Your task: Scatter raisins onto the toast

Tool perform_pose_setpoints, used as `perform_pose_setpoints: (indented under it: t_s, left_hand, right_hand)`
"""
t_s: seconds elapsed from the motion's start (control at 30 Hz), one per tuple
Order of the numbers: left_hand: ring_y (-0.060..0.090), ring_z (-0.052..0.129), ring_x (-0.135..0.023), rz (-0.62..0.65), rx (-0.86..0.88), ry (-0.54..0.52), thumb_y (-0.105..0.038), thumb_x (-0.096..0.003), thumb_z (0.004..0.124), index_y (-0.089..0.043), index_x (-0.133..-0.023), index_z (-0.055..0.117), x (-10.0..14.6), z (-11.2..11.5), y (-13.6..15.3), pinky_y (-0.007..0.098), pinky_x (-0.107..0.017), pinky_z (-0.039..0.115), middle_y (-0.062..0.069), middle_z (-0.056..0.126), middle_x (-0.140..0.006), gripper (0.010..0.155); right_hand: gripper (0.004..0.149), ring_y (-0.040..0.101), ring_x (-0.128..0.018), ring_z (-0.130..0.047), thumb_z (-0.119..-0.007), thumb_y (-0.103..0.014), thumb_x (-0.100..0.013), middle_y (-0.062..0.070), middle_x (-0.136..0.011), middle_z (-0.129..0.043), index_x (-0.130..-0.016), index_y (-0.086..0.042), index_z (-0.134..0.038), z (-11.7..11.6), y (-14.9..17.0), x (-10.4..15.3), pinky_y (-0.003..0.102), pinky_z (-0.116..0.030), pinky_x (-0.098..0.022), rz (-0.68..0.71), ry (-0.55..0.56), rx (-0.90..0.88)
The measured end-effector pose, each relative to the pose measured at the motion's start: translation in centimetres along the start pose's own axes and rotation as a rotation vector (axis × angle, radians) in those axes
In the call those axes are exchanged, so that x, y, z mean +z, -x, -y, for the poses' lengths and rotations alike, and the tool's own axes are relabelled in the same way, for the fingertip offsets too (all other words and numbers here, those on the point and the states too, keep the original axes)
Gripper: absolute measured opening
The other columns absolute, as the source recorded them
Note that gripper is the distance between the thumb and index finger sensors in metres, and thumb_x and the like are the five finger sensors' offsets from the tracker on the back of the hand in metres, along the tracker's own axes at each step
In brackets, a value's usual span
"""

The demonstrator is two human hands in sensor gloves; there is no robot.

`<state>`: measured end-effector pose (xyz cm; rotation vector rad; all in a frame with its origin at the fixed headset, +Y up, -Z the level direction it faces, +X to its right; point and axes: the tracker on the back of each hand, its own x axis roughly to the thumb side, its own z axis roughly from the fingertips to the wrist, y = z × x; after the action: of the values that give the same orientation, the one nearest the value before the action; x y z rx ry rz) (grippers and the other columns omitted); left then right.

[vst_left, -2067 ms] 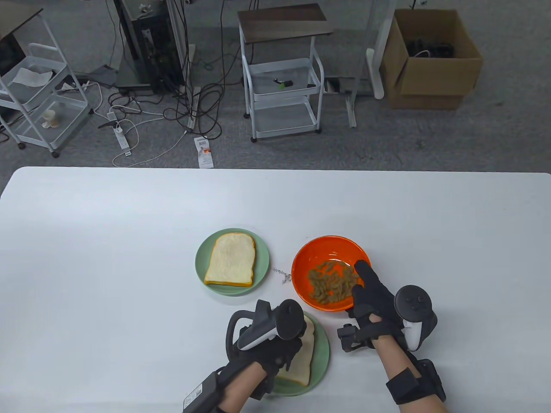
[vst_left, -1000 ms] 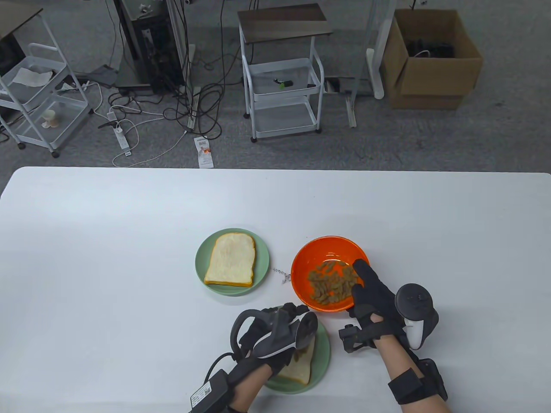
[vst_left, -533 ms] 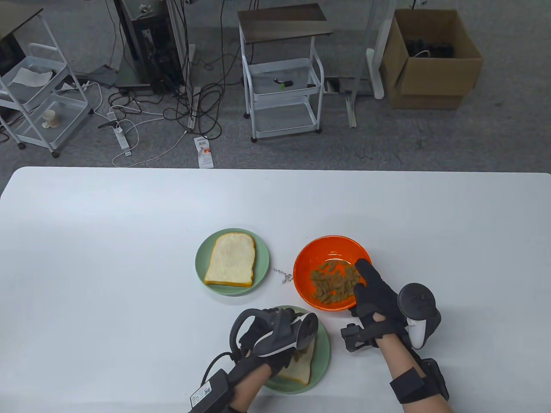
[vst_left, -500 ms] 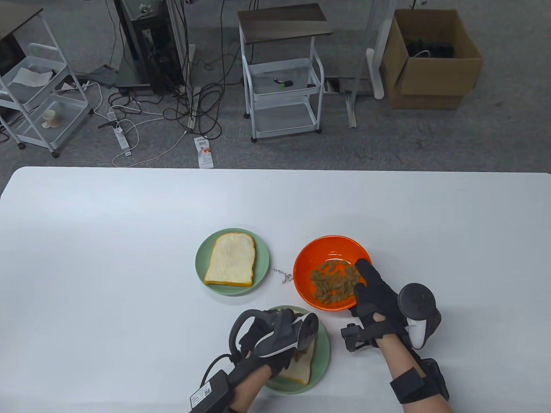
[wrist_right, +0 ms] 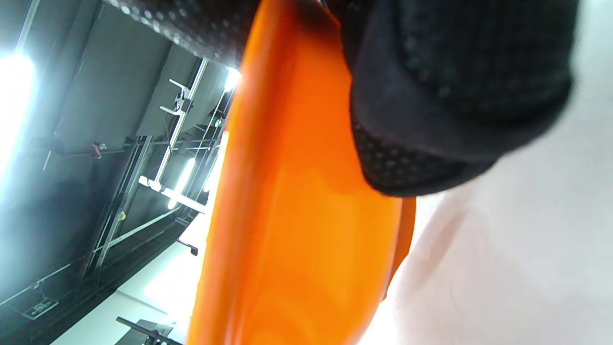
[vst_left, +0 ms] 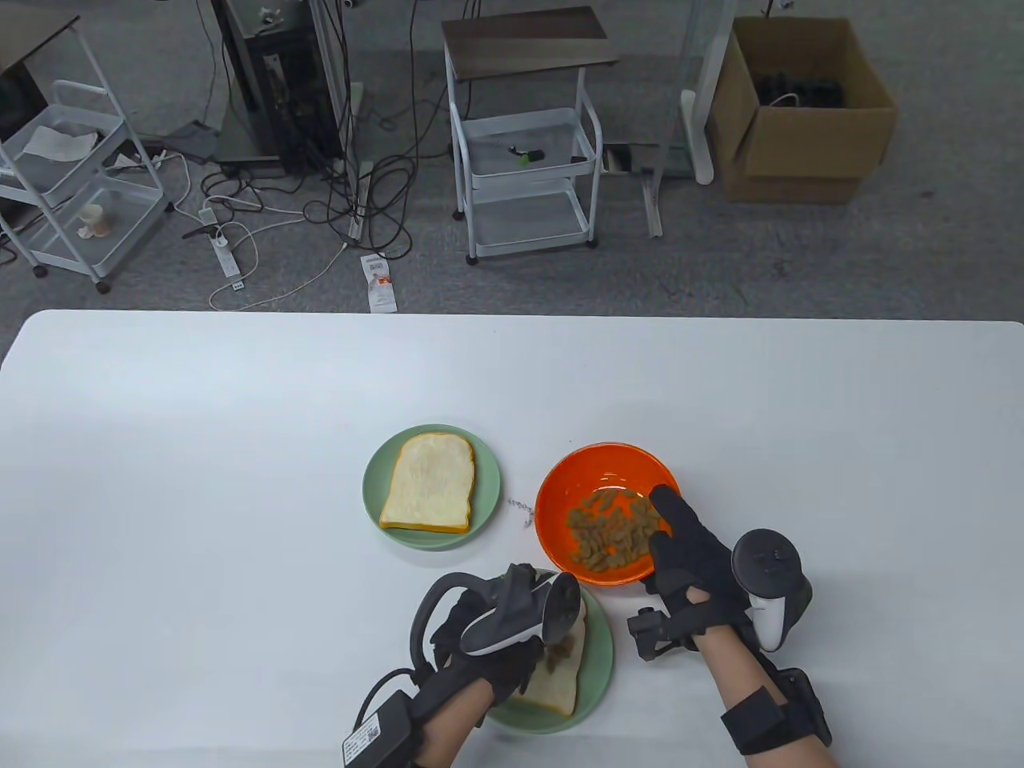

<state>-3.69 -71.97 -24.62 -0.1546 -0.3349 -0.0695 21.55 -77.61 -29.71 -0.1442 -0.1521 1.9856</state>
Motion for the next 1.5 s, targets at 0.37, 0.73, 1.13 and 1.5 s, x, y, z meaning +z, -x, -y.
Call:
perform_pose_setpoints:
  t_s: [0.37,0.73,1.13,1.5]
  left_hand:
    - [0.023,0.098,-0.085,-0.097,-0.029,-0.310,-0.075,-0.0411,0.075,-0.042,-0.110,0.062,1.0,-1.2,0.9,0.040,-0.062,0.088,-0.002,0.071,-0.115,0.078]
    - [0.021,0.106,-0.066,-0.220,-0.058,0.024,-0.071,-0.0439,0.078,-0.040,-0.115,0.052,-0.7,-0.6,0.2,0.032,-0.051,0.094,0.010,0.065,-0.116,0.082]
    - [0.011,0.114,-0.040,-0.145,-0.003,-0.180,-0.049,-0.0377,0.103,-0.039,-0.085,0.091,-1.9,-0.3,-0.4,0.022,-0.033,0.101,-0.004,0.098,-0.079,0.050]
    - [0.009,0.115,-0.034,-0.079,0.260,-0.281,-0.049,-0.0341,0.106,-0.038,-0.073,0.099,-1.3,-1.6,2.1,0.019,-0.027,0.102,-0.006,0.103,-0.071,0.041]
  right_hand:
    - [0.056,0.041,-0.024,-0.104,-0.083,-0.015,-0.045,0.039,-0.093,-0.072,-0.101,-0.011,-0.073,-3.2,-2.1,2.3,0.034,-0.096,-0.011,0.092,-0.131,-0.047]
    - [0.056,0.042,-0.019,-0.104,-0.081,-0.013,-0.045,0.041,-0.092,-0.071,-0.101,-0.010,-0.071,-6.7,-4.5,6.6,0.032,-0.097,-0.007,0.158,-0.183,-0.110]
    - [0.054,0.041,-0.015,-0.104,-0.081,-0.013,-0.045,0.040,-0.091,-0.072,-0.098,-0.011,-0.075,-6.2,-3.6,5.7,0.031,-0.097,-0.004,0.094,-0.174,-0.159]
    - [0.055,0.039,-0.021,-0.105,-0.079,-0.013,-0.047,0.041,-0.094,-0.069,-0.100,-0.007,-0.071,-5.8,-3.4,5.1,0.031,-0.098,-0.009,0.075,-0.197,-0.109]
